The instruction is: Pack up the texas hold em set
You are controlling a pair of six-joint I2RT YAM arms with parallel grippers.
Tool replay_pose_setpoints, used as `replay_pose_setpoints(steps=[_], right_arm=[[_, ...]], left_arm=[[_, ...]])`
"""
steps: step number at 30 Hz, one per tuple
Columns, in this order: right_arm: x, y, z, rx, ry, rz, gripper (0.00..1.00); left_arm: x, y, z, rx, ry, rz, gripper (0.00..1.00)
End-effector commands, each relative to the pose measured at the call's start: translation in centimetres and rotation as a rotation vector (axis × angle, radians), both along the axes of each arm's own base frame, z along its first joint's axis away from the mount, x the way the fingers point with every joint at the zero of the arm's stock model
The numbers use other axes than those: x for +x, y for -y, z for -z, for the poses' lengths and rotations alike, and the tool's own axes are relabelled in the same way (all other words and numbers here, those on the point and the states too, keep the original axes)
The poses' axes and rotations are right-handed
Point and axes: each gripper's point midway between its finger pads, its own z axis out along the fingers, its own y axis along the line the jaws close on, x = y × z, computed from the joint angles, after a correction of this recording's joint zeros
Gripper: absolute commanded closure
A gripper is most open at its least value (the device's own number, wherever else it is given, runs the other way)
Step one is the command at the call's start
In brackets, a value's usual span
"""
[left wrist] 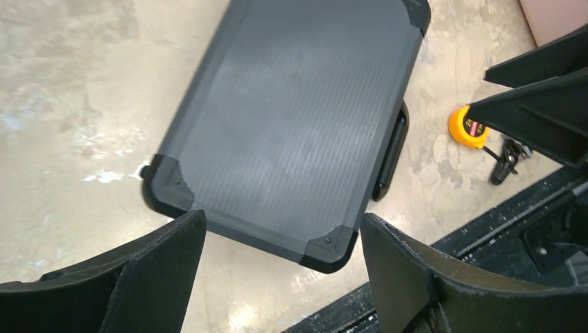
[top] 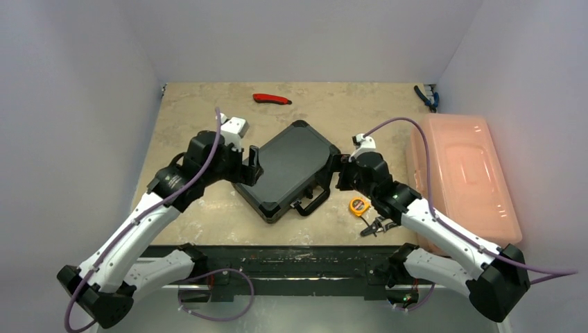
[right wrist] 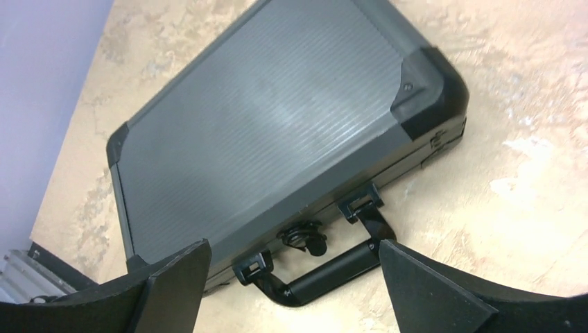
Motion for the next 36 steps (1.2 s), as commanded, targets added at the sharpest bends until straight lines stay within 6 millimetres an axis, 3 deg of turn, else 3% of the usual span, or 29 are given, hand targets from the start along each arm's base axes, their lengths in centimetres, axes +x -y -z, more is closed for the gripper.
replay_pose_setpoints(steps=[1, 13, 20, 23, 27, 36], right_arm=[[1.0, 1.0, -4.2, -0.015, 0.099, 0.039, 0.01], [1.6, 4.2, -10.5, 0.020, 0.271, 0.185, 0.01], [1.3, 6.6, -13.2, 0.055, 0.374, 0.282, 0.01], [0.9, 7.1, -14.0, 0.070, 0.412, 0.286, 0.01], [0.7, 7.4, -13.9, 0.073, 0.433, 0.285, 0.01], [1.0, 7.2, -12.5, 0.109, 0.410, 0.313, 0.01]], left_arm=[[0.9, -2.5, -2.3, 0.040, 0.172, -0.079, 0.16], [2.7, -9.0, -5.8, 0.228, 0.390, -0.326, 0.00], [3.5, -10.6, -7.2, 0.282, 0.469, -0.379, 0.00], [3.7, -11.1, -6.8, 0.288, 0.481, -0.407, 0.00], [4.0, -11.6, -5.5, 0.271, 0.481, -0.430, 0.00], [4.1, -11.6, -5.4, 0.292, 0.474, -0.420, 0.00]])
